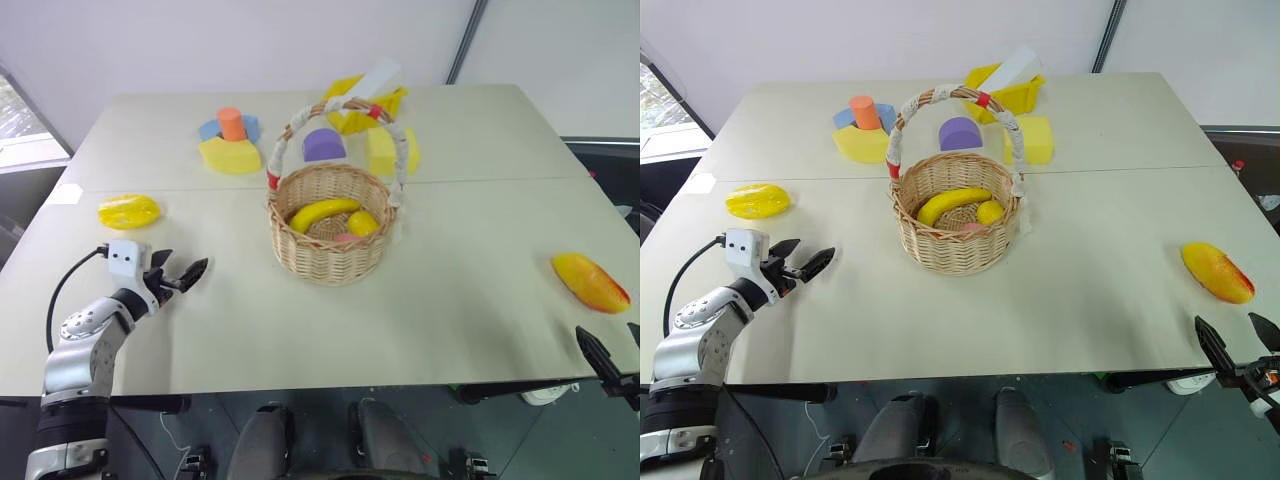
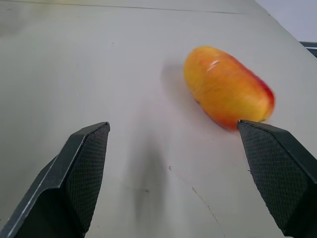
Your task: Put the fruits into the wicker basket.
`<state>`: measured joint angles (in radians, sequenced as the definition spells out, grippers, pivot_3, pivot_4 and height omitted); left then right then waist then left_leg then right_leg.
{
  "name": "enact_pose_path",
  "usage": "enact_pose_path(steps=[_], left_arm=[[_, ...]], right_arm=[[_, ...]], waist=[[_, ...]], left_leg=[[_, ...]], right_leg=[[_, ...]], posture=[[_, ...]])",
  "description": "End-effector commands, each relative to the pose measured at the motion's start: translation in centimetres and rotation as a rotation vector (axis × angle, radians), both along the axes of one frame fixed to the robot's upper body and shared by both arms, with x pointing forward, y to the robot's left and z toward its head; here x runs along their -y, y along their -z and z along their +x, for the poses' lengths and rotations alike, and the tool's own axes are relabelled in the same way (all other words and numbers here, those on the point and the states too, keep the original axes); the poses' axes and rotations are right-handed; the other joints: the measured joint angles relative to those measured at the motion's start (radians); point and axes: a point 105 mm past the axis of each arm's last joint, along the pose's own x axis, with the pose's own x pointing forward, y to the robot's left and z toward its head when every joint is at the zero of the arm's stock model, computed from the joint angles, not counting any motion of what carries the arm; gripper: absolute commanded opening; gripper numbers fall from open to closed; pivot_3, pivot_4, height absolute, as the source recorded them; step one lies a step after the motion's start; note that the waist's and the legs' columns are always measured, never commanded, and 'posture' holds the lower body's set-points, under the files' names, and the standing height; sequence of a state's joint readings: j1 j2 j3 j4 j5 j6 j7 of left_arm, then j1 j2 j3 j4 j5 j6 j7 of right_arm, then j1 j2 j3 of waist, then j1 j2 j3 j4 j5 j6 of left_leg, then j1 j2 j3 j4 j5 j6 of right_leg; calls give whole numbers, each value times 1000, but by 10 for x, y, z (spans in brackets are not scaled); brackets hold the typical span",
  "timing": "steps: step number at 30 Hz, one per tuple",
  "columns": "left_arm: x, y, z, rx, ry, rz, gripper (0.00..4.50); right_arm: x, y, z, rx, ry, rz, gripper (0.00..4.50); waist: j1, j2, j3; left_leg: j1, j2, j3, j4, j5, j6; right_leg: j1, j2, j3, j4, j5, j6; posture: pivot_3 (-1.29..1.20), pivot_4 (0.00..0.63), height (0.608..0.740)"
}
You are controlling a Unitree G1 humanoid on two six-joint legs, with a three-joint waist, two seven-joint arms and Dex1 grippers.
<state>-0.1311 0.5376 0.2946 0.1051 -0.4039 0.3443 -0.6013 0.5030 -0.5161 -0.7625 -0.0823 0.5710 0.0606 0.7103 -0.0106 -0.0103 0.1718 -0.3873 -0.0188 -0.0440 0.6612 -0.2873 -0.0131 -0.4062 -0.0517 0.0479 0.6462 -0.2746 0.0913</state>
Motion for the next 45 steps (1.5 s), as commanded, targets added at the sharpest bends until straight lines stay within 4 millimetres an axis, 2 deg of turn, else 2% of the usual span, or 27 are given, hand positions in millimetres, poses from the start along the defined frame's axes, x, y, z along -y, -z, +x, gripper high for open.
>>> enact_pose_path(steps=[1,15,17,21,25,30,36,39,45], left_arm=[[-2,-14,2,50,-1,13,4500],[-3,-15,3,52,-7,6,4500],[-4,-16,4,58,-13,3,4500],[-4,-21,6,78,-16,-21,4500],[-4,-25,7,102,-29,-31,4500],[-5,-30,8,121,-41,-12,4500],[-13,-47,16,160,-90,83,4500],[-20,-63,28,168,-147,201,4500],[-47,-92,43,178,-347,350,4500]], right_arm=[[3,-6,0,25,13,-18,4306],[0,-14,8,49,-5,-32,4306],[-4,-21,12,64,-28,-49,4306],[-24,-49,31,124,-135,-84,4306],[-66,-86,55,182,-313,-121,4306],[-124,-112,62,193,-554,-113,4306],[-204,-128,69,214,-868,-91,4306],[-246,-124,77,206,-998,-134,4306],[-290,-121,93,245,-1084,-202,4306]], waist=[[0,0,0],[0,0,0],[0,0,0],[-1,0,0],[-4,1,0],[6,0,1],[0,-1,1],[-3,-2,2],[1,-3,2]], left_leg=[[0,0,0,0,0,0],[0,0,0,0,0,0],[0,0,0,0,0,0],[0,0,0,0,0,0],[0,0,0,0,0,0],[-3,0,-3,0,0,0],[-3,-1,-4,1,0,0],[-3,-1,-5,1,0,0],[-5,-2,-7,1,0,0]], right_leg=[[0,0,0,0,0,0],[0,0,0,0,0,0],[0,0,0,0,0,0],[0,0,0,0,0,0],[-1,0,0,1,1,2],[-1,1,-3,0,2,3],[-1,1,-4,0,2,3],[-1,1,-4,0,2,3],[-3,1,-6,0,2,3]], posture=[[0,150,740],[0,150,740],[0,150,740],[0,150,740],[0,150,740],[0,150,740],[0,150,740],[0,150,740],[0,150,740]])
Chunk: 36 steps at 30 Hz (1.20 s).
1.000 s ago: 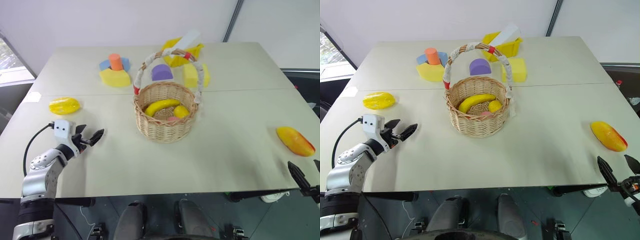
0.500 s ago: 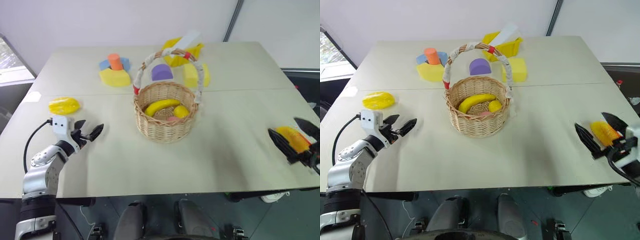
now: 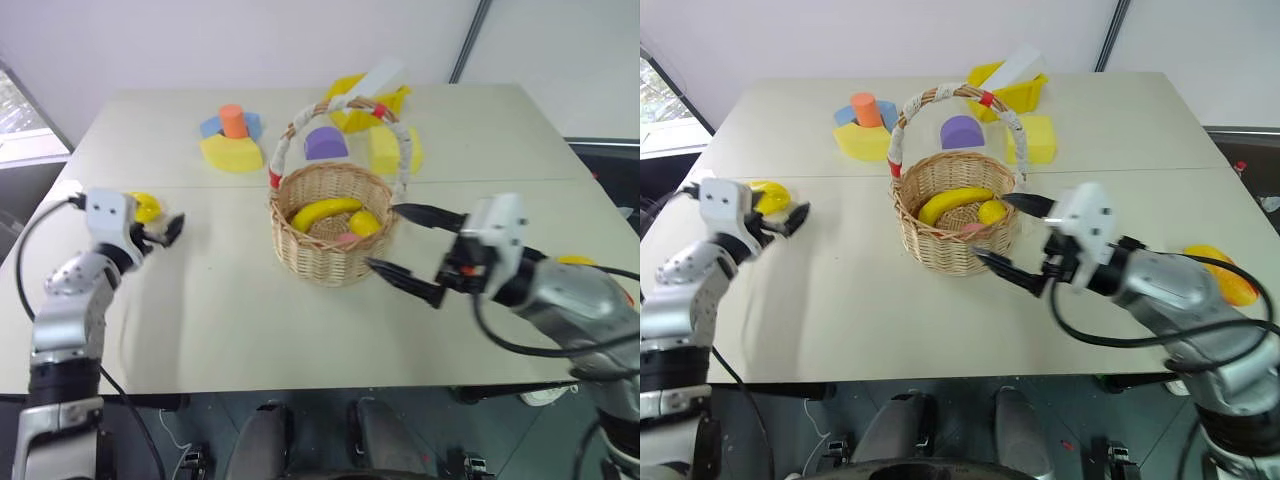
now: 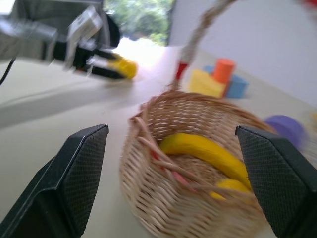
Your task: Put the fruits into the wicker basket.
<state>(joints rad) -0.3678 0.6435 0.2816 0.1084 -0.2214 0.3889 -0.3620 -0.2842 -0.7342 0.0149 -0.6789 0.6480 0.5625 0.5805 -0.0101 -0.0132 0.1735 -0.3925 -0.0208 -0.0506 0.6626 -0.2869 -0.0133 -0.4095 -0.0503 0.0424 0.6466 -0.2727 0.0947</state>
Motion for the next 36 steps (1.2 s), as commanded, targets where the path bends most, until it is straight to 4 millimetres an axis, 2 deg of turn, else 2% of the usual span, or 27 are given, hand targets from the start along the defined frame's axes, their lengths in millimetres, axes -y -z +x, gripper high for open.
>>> enact_pose_path(steps=[1,5,7,9,15,20,26,30,36], left_arm=[[-21,-14,3,11,-142,65,4500],[-37,-21,3,20,-258,39,4500],[-35,-25,2,36,-228,74,4500],[-29,-22,-2,5,-132,205,4500],[-33,-24,-16,-175,165,595,4500],[-47,-18,-11,-278,172,829,4500],[-51,-11,3,-325,136,928,4500],[-53,-6,15,-341,105,989,4500],[-60,-1,23,-373,63,1003,4500]], right_arm=[[-16,-5,1,56,-35,2,4306],[-22,-3,2,60,-50,15,4306],[-24,-2,2,60,-52,16,4306],[-24,-1,3,60,-50,20,4306],[-25,1,0,67,-60,28,4306],[-31,-2,-4,80,-88,50,4306],[-33,-4,-4,87,-82,68,4306],[-35,-3,-5,82,-87,72,4306],[-35,-6,-3,97,-81,84,4306]], waist=[[0,0,0],[0,-1,0],[-1,-1,0],[-3,-1,0],[-5,0,0],[0,0,0],[-3,-1,0],[-3,-1,0],[-7,-1,0]], left_leg=[[-1,0,0,0,0,0],[-1,-1,0,0,0,0],[-1,-1,0,0,0,0],[-1,-1,-1,0,0,0],[-1,0,-1,-5,2,-3],[0,-3,0,-8,2,-3],[-3,-3,0,-9,2,-3],[-12,-4,0,-5,2,-3],[-15,-2,0,2,2,-2]], right_leg=[[0,0,0,0,0,0],[-1,-1,0,0,0,0],[-1,-1,0,0,0,0],[-1,-1,-1,0,0,0],[-4,-2,0,0,0,-1],[-3,-6,-1,0,0,-2],[-8,-6,-2,1,0,-1],[-17,-4,-3,5,0,-1],[-18,1,-4,8,0,-1]], posture=[[0,150,740],[0,150,740],[0,150,740],[0,150,740],[0,150,740],[0,150,740],[0,150,740],[0,150,740],[0,150,740]])
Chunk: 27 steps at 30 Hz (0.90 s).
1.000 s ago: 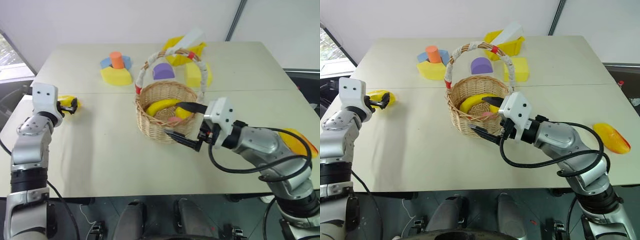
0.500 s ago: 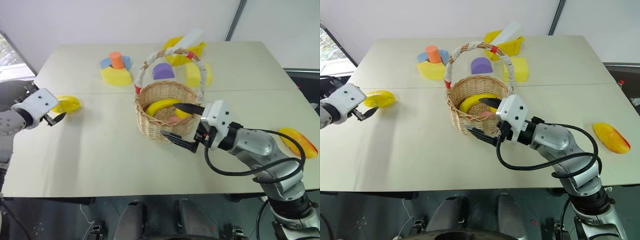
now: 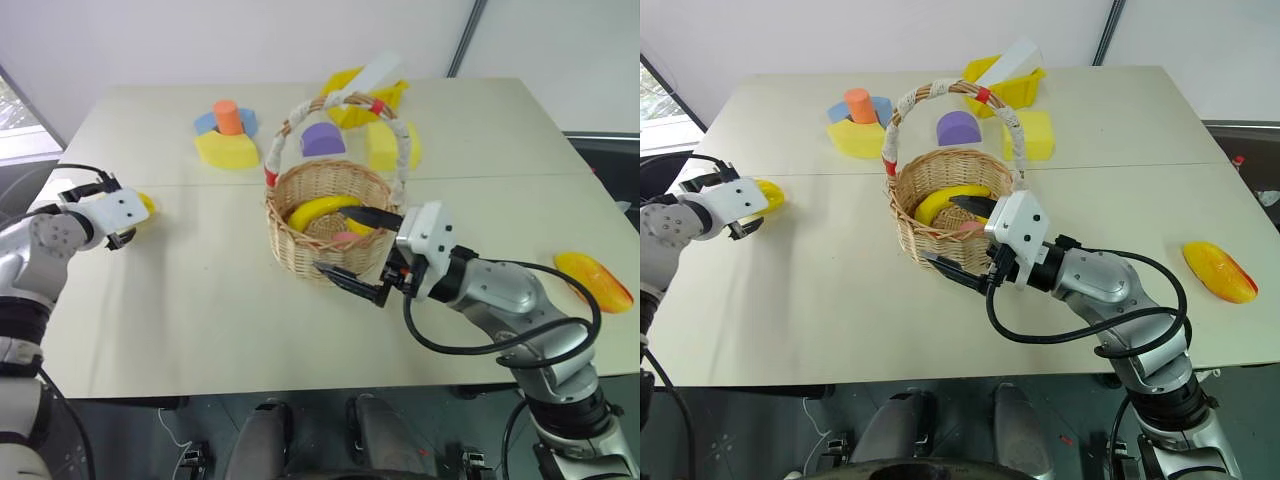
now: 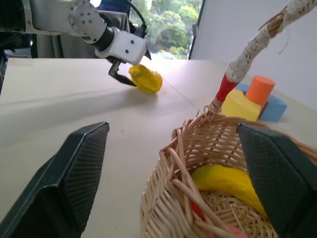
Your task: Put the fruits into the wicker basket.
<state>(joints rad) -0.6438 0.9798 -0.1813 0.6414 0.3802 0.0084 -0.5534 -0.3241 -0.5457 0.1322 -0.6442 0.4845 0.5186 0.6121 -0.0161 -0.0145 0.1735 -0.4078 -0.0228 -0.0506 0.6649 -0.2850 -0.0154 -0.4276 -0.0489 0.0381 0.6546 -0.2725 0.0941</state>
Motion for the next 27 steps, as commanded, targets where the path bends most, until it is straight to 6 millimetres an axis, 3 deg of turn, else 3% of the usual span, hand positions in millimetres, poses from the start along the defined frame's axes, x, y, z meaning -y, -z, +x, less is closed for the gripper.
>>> enact_pose_path(steps=[1,6,10,13,15,18,21,22,24,27], left_arm=[[-9,-11,3,27,-27,42,4500],[-8,-6,5,18,-15,51,4500],[-8,-7,7,45,-16,31,3108],[-9,-7,7,45,-18,32,1570],[-10,-8,6,54,-21,35,1243],[-6,-29,3,158,-24,-100,1237],[28,-57,-9,208,107,-432,1237],[50,-73,-23,212,242,-557,1237],[77,-97,-49,205,419,-737,1237],[103,-112,-90,80,584,-953,1237]], right_arm=[[-3,-13,-5,61,-12,26,4306],[-3,-14,-4,65,-9,31,4306],[-3,-15,-4,68,-8,33,4500],[-3,-15,-4,69,-10,35,4500],[-4,-15,-5,69,-13,35,4500],[-4,-15,-7,71,-23,30,4500],[-2,-16,-7,75,-23,26,4500],[0,-18,-6,77,-22,24,4500],[3,-21,-4,82,-21,22,4500],[13,-30,4,97,-13,26,4500]], waist=[[-1,0,0],[0,0,0],[1,0,0],[1,0,0],[1,0,0],[-2,0,0],[-1,0,0],[-1,0,0],[-1,0,0],[-5,0,0]], left_leg=[[0,0,0,0,0,0],[0,0,0,1,0,0],[0,0,0,1,0,0],[0,0,0,2,0,0],[0,0,0,2,0,0],[0,0,0,2,0,0],[0,1,0,2,0,0],[0,1,0,2,0,0],[0,1,0,2,0,0],[0,1,0,2,0,-1]], right_leg=[[0,0,0,0,0,0],[0,0,0,2,0,0],[0,0,0,3,0,0],[0,0,0,3,0,0],[0,0,0,4,0,0],[0,0,0,4,0,0],[-1,-2,1,6,0,0],[-1,-2,1,6,0,0],[-1,-3,2,6,0,0],[-1,-4,2,5,0,0]], posture=[[0,150,740],[0,150,740],[0,150,740],[0,150,740],[0,150,740],[0,150,740],[0,150,740],[0,150,740],[0,150,740],[0,150,740]])
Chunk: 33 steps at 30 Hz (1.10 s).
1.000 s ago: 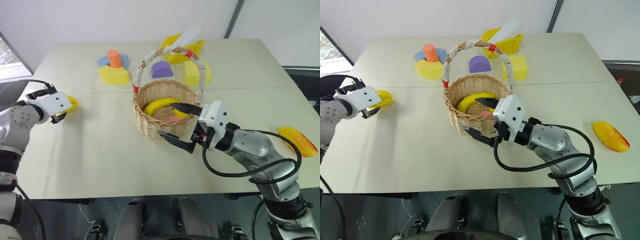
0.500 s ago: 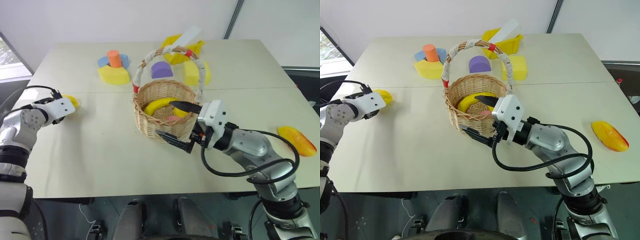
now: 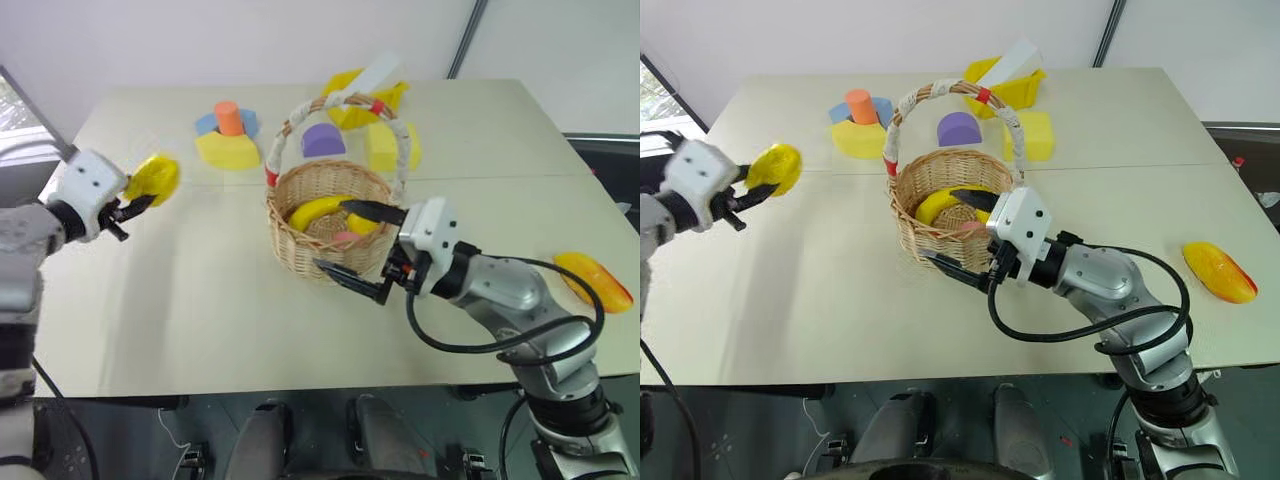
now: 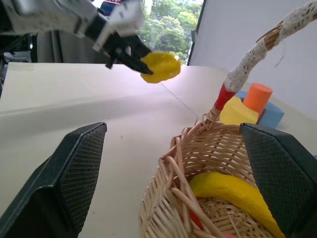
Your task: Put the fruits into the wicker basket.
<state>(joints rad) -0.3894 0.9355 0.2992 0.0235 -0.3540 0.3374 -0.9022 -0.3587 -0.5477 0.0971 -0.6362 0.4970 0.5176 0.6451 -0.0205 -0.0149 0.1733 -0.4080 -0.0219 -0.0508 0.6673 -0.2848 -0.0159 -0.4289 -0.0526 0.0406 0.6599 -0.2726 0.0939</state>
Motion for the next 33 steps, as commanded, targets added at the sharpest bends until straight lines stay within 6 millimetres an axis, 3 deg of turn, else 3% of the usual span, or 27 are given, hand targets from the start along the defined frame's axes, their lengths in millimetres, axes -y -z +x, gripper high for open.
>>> enact_pose_path(steps=[1,7,10,13,15,19,22,25,28,30,33], left_arm=[[32,-35,-44,-26,249,-161,1237],[95,-36,-63,-87,454,-210,1237],[141,-28,-37,-60,454,-237,1237],[169,-16,-18,-70,428,-248,1237],[182,-7,-13,-81,432,-244,1237],[190,-1,-3,-95,426,-266,1237],[193,-7,0,-83,435,-329,2634],[199,-17,-6,-49,495,-407,4041],[207,-21,-30,-112,649,-532,4041],[214,-14,-51,-154,766,-515,4041],[227,-6,-68,-193,851,-487,4041]], right_arm=[[13,-22,5,67,6,21,4500],[29,-31,13,80,29,4,4500],[44,-27,18,72,81,-42,4500],[52,-28,17,77,115,-59,4500],[55,-27,15,76,134,-62,4500],[59,-25,11,67,168,-59,4500],[71,-18,13,45,246,-82,4500],[104,-8,21,-17,405,-111,4500],[152,8,27,-84,611,-167,4500],[187,19,26,-131,743,-204,4500],[236,34,18,-200,925,-303,4500]], waist=[[-1,0,0],[8,0,0],[22,0,0],[20,0,-1],[8,-1,-1],[0,0,-1],[7,0,-1],[11,0,-1],[14,-1,-1],[12,0,-1],[11,0,-1]], left_leg=[[1,0,0,0,0,0],[5,0,-1,0,1,-1],[5,-1,-2,2,1,-1],[4,-2,-1,2,1,-1],[4,-2,0,2,0,-1],[4,2,2,1,1,-1],[4,2,2,1,2,-2],[4,0,2,1,2,-3],[4,0,1,2,2,-3],[4,0,2,1,2,-3],[4,0,2,1,2,-3]], right_leg=[[0,0,0,0,0,0],[5,2,0,1,0,0],[7,3,-1,1,0,0],[6,4,0,1,0,0],[4,5,1,2,0,0],[1,7,3,3,0,0],[2,7,3,4,0,-1],[3,7,3,4,0,-1],[3,6,3,3,0,-1],[3,6,3,3,0,-1],[3,6,4,3,0,-1]], posture=[[0,150,740],[0,150,740],[0,150,740],[0,150,740],[0,150,740],[0,150,740],[0,150,740],[0,150,740],[0,150,740],[0,150,740],[0,150,740]])
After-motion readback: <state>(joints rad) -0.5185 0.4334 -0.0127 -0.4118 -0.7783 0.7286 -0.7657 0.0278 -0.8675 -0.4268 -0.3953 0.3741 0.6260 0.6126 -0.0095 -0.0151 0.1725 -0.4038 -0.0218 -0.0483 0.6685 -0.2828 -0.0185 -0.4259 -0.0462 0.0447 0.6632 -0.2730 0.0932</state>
